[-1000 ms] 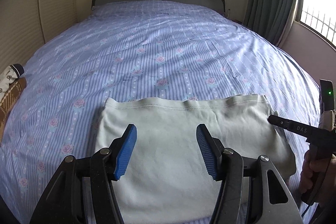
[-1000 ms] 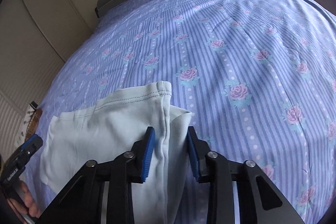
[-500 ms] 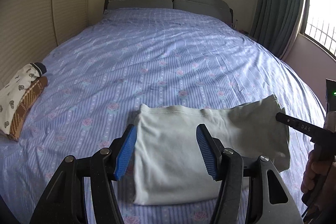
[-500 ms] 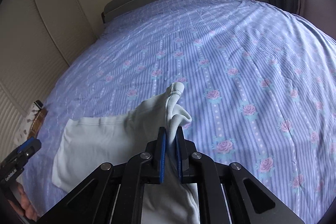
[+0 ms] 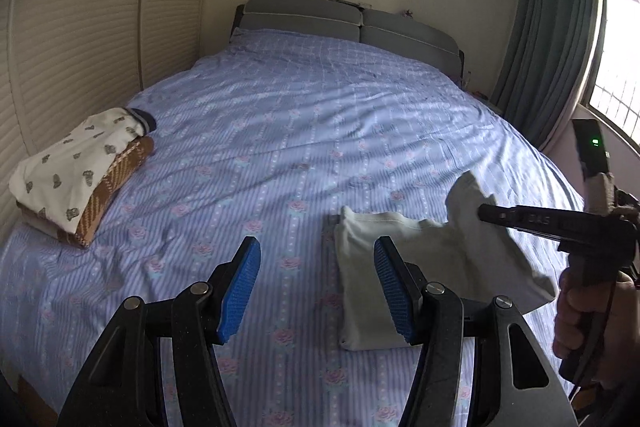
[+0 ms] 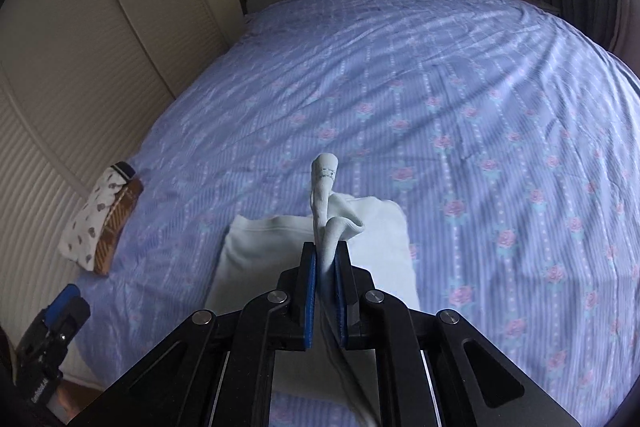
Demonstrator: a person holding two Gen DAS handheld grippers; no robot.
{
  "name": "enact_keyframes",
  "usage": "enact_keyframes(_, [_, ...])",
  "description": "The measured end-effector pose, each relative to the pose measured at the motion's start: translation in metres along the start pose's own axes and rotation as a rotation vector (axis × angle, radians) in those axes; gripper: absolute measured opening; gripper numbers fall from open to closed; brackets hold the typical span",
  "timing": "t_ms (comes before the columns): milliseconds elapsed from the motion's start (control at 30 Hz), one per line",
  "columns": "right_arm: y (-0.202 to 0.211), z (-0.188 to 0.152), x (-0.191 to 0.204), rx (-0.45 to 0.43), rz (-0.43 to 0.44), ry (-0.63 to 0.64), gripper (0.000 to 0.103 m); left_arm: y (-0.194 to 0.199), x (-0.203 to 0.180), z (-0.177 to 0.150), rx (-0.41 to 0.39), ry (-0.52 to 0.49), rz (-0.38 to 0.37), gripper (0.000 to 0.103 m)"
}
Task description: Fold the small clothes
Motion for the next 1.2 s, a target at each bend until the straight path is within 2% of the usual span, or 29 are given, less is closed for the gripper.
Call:
enact_keyframes(333, [-0.081, -0.011, 0.087, 0.154, -0.028, 0.099, 0.009, 0.024, 0.056, -0.015, -0.016, 0.098, 0.031, 0.058])
enact_keyframes(700, [-0.102, -0.027, 0.113, 0.187, -0.063, 0.168, 0.01, 0.024, 0.072, -0.033, -0.001, 0.129, -0.001, 0.058])
enact_keyframes(800, [-0.105, -0.03, 0.115, 0.199, -0.045, 0.172, 0.018, 0.022, 0.068, -0.036, 0.014, 0.104, -0.024, 0.058])
enact_keyframes(933, [-0.088, -0.032, 0.112, 0.161, -0.005, 0.164, 0.034, 0.018, 0.055, -0.039, 0.021, 0.068, -0.079, 0.058])
enact_keyframes(1067, [-0.047, -0.039, 0.091, 0.048, 0.018, 0.132, 0.035, 0.007, 0.04, -0.037, 0.021, 0.071, -0.204, 0.058])
enact_keyframes(1200, [-0.005, -0.056, 0.041, -0.081, 0.0, 0.057, 0.042, -0.015, 0.018, -0.033, 0.043, 0.024, -0.285, 0.058])
Point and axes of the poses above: each gripper's, at about its wrist camera, not at the fingertips, and y roughly against the way its jaws point, x to its left, z to its top, the point moved 3 cm from there along -y, roughly the way its jaws point, and after that the axes turned 9 degrees about -z, right-handed, at the moved point
